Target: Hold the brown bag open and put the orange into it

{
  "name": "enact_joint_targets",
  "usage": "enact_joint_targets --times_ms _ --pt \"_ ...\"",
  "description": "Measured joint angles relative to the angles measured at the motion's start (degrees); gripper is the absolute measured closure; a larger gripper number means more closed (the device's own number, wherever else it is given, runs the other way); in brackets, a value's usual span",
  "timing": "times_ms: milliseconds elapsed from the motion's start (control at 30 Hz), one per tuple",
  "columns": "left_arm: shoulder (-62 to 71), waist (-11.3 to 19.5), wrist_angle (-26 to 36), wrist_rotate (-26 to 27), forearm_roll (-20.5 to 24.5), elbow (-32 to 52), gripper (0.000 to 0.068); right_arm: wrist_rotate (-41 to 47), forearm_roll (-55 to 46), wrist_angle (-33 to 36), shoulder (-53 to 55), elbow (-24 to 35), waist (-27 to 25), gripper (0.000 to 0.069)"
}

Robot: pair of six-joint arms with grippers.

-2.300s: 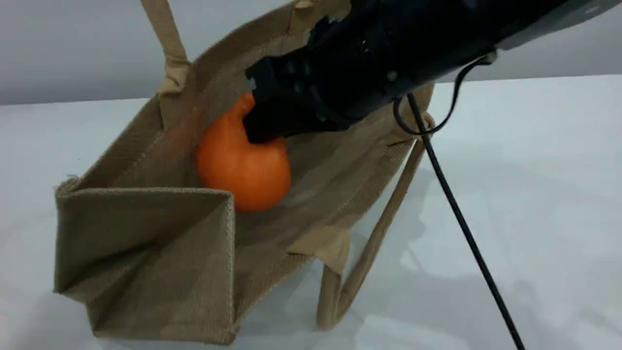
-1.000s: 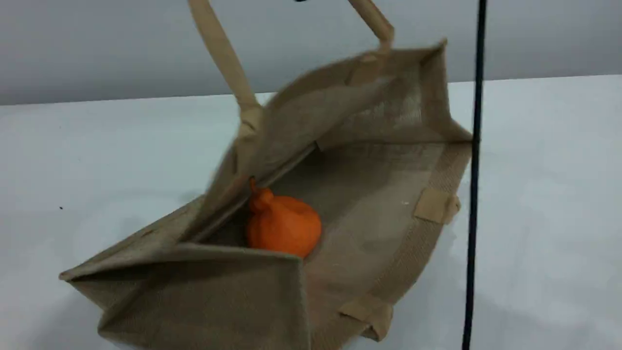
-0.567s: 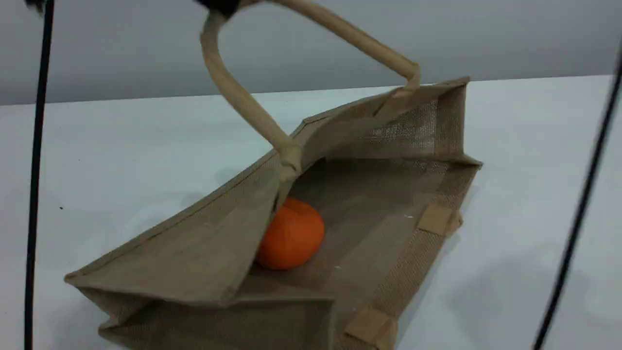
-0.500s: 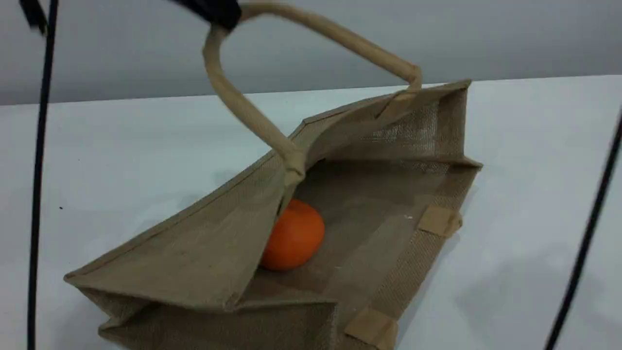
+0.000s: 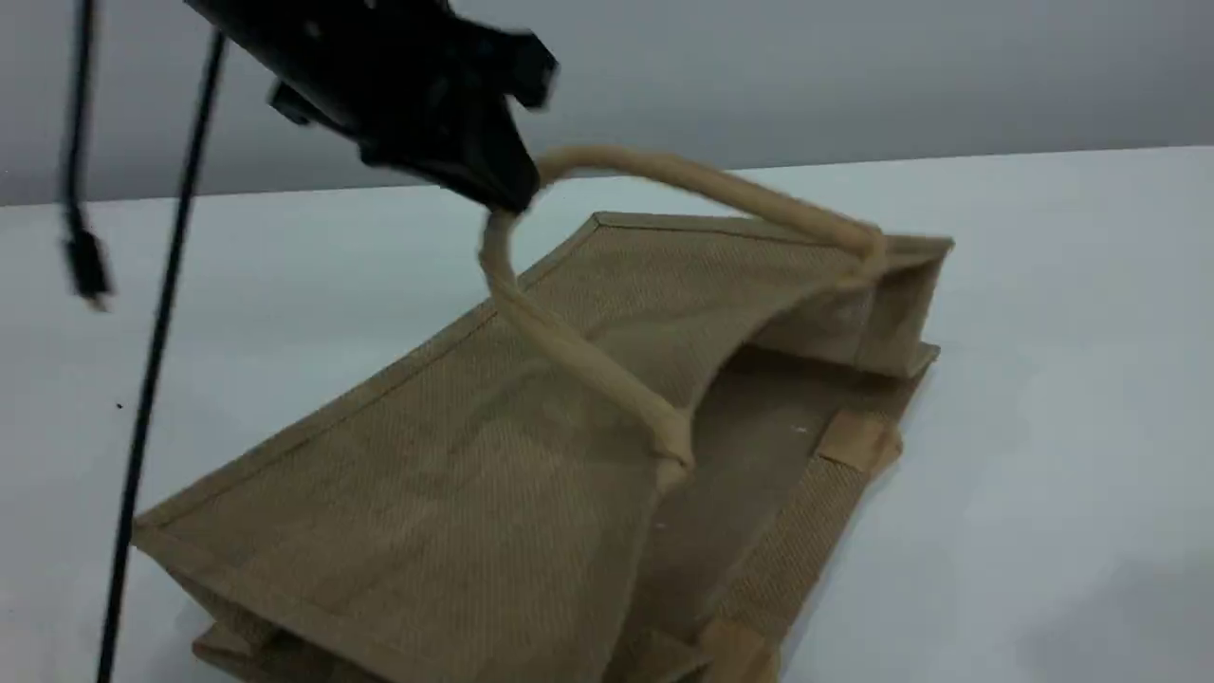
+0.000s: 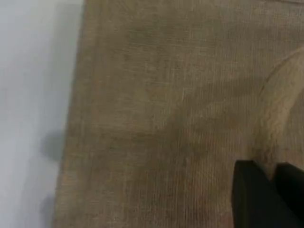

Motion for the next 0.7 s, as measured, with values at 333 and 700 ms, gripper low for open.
enact_joint_targets --times_ms 333,700 --pt "8.56 -1.39 -3.16 0.12 -1.79 0.0 0.0518 3.81 -4.2 4.02 -3.26 0.0 0.0 0.0169" --pt "7.8 -1.39 -2.16 3.07 -4.42 0.0 0.0181 6.52 -7.7 8.44 -9.44 0.0 0.0 0.0177"
